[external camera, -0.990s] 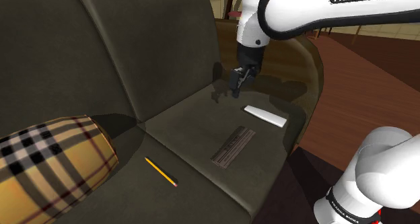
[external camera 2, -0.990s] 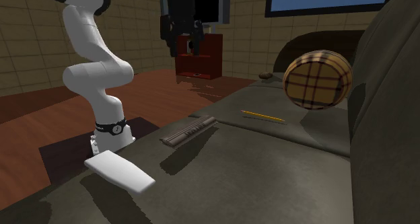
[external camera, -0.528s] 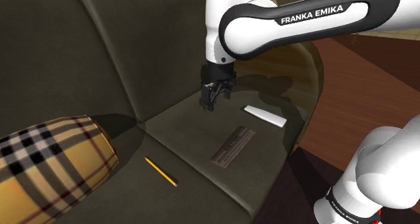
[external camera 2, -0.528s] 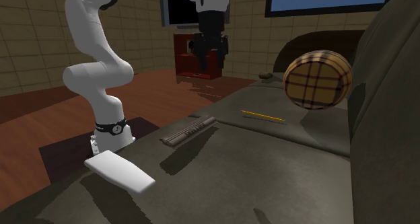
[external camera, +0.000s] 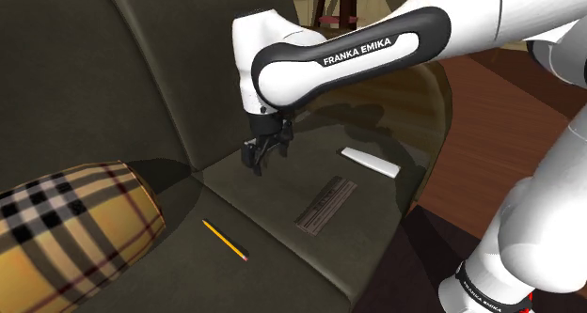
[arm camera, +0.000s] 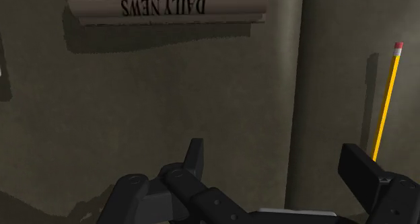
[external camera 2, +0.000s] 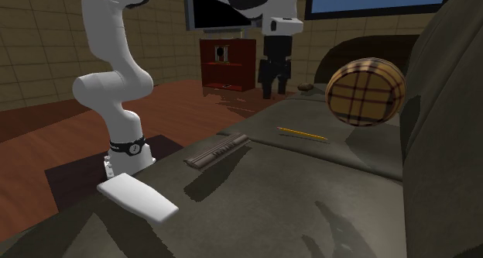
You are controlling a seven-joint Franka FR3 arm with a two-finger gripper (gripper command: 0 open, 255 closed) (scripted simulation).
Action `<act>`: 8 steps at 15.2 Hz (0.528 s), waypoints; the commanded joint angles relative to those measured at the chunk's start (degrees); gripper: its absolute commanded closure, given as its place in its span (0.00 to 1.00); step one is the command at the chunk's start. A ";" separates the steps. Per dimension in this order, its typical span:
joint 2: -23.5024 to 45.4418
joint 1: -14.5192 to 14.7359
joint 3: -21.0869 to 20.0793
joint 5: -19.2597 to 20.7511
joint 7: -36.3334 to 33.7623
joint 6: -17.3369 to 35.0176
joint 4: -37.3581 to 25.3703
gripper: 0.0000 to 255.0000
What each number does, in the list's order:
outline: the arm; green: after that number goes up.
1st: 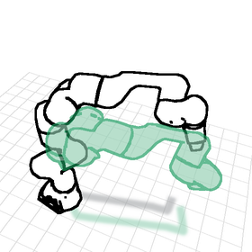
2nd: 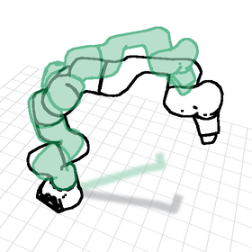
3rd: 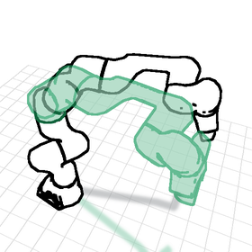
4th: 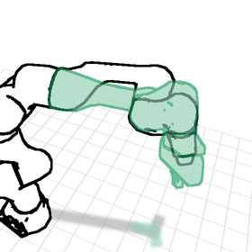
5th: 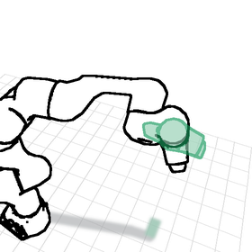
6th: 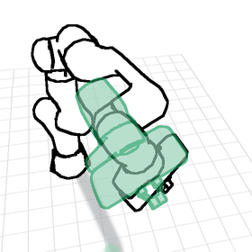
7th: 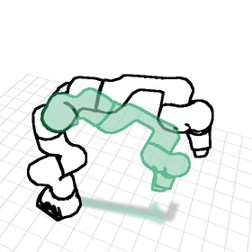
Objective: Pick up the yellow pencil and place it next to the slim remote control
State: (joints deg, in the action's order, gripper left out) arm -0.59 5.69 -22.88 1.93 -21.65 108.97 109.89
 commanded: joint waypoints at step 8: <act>22.52 6.62 -2.04 7.96 -9.15 -2.88 -20.26 0.00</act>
State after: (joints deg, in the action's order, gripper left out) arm 19.11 11.43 -24.95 8.94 -30.01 106.41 92.16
